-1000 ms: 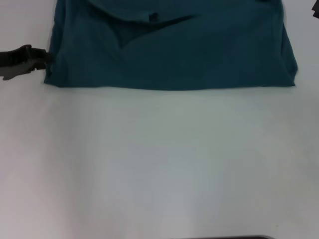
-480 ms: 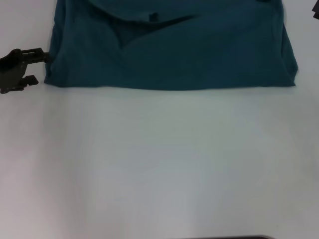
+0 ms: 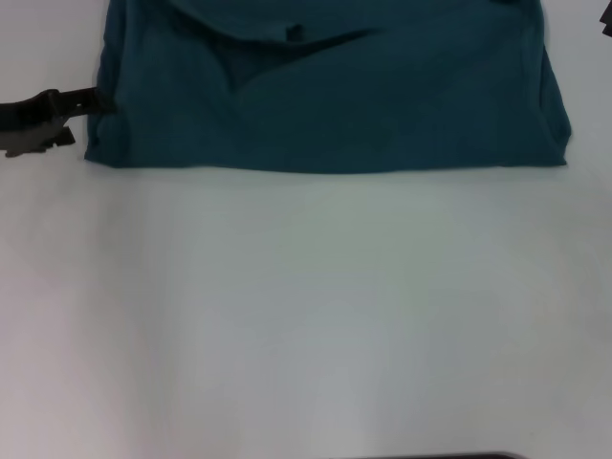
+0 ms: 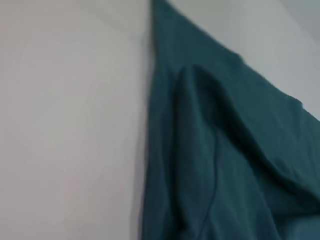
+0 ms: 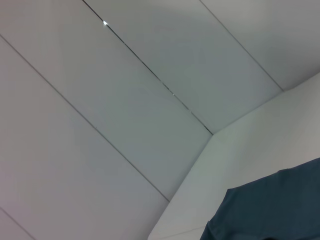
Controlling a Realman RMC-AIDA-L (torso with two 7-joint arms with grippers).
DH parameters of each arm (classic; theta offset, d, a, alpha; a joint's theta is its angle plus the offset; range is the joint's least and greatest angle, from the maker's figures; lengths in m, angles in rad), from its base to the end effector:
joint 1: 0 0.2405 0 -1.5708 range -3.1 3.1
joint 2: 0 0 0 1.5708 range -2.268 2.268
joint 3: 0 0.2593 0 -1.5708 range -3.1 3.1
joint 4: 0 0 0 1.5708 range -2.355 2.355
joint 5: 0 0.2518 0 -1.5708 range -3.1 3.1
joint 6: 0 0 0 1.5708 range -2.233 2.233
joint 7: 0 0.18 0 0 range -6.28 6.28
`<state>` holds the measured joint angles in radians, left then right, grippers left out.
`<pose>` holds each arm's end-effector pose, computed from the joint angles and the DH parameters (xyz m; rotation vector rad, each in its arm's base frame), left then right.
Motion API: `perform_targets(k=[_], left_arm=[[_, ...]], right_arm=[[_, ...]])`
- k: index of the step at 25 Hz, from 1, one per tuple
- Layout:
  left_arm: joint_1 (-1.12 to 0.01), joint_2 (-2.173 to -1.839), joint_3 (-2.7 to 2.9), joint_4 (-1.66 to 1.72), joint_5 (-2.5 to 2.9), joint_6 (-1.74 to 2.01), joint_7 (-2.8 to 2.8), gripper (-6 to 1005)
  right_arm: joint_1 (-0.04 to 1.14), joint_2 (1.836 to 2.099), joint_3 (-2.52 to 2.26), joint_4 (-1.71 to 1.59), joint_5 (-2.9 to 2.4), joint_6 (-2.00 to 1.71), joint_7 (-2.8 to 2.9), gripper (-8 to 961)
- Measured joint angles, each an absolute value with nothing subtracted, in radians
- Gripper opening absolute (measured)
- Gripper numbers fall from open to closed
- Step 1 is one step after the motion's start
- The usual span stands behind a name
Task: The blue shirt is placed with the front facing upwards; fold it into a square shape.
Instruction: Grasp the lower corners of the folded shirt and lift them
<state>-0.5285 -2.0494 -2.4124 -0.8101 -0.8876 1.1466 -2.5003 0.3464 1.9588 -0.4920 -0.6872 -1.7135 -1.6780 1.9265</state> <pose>-0.3404 0.4357 0.0168 -1.8907 -1.7514 -0.4760 0.3331 0.3504 0.0951 -2.1479 1.3078 1.2017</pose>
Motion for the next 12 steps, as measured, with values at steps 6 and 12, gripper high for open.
perform_targets(k=[6, 12], left_arm=[[-0.549, -2.051, -2.401, -0.789, -0.878, 1.138, -2.381, 950], [-0.587, -2.041, -2.372, -0.713, -0.851, 1.107, -2.358, 950]], right_arm=[[0.346, 1.959, -0.496, -0.687, -1.713, -1.675, 1.924, 809], [0.342, 1.959, -0.494, -0.687, -1.713, -1.675, 1.924, 809]])
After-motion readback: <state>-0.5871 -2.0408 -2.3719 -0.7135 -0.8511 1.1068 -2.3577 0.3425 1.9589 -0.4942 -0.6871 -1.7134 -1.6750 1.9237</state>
